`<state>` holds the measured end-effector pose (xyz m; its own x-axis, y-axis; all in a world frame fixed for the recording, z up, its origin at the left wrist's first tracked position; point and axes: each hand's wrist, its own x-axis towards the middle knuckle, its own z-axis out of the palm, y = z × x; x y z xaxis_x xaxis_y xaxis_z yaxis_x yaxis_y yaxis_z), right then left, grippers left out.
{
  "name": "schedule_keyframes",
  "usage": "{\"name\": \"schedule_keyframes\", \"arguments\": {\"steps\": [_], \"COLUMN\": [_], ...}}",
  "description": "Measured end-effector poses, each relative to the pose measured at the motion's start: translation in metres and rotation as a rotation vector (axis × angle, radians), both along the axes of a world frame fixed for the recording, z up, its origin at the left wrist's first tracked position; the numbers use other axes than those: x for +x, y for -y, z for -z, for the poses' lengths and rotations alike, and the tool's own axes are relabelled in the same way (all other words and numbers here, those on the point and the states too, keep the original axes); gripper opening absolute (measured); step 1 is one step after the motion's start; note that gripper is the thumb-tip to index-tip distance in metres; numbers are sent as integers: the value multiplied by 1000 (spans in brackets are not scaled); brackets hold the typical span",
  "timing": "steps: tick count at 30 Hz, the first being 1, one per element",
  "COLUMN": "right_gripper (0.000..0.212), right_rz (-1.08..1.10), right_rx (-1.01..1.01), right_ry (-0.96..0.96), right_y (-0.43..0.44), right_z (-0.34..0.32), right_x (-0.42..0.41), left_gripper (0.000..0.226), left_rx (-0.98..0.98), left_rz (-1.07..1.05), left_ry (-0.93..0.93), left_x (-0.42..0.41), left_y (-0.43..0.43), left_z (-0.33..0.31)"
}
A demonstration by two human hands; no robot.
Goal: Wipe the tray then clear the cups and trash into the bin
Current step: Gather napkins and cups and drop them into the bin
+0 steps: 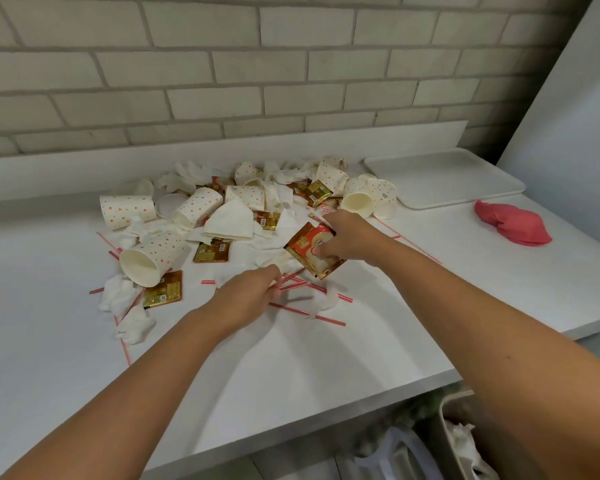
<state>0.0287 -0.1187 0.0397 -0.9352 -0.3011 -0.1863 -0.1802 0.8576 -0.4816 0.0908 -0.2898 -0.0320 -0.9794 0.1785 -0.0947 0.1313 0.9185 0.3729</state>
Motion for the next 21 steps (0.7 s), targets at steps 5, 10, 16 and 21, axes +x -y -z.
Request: {"name": "schedule_keyframes", "arguments": {"steps": [5, 10, 16, 21], "right_gripper": [33, 29, 16, 14], "right_rz": [101, 199, 363, 499], "right_rx": [109, 178, 274, 286], "right_ry": [-47, 78, 172, 352], "right_y": [-41, -102, -181, -245], "right_z": [-23, -37, -38, -3], "right_x": [3, 24, 62, 103], "left_gripper": [25, 18, 13, 17], "left_rx": [180, 495, 778, 774], "left_rz": [12, 72, 129, 229], "left_ry": [-35, 76, 451, 754], "left_x": [-8, -15, -2, 31], "left_y": [-36, -110, -215, -294], "left_z": [-20, -36, -39, -7]}}
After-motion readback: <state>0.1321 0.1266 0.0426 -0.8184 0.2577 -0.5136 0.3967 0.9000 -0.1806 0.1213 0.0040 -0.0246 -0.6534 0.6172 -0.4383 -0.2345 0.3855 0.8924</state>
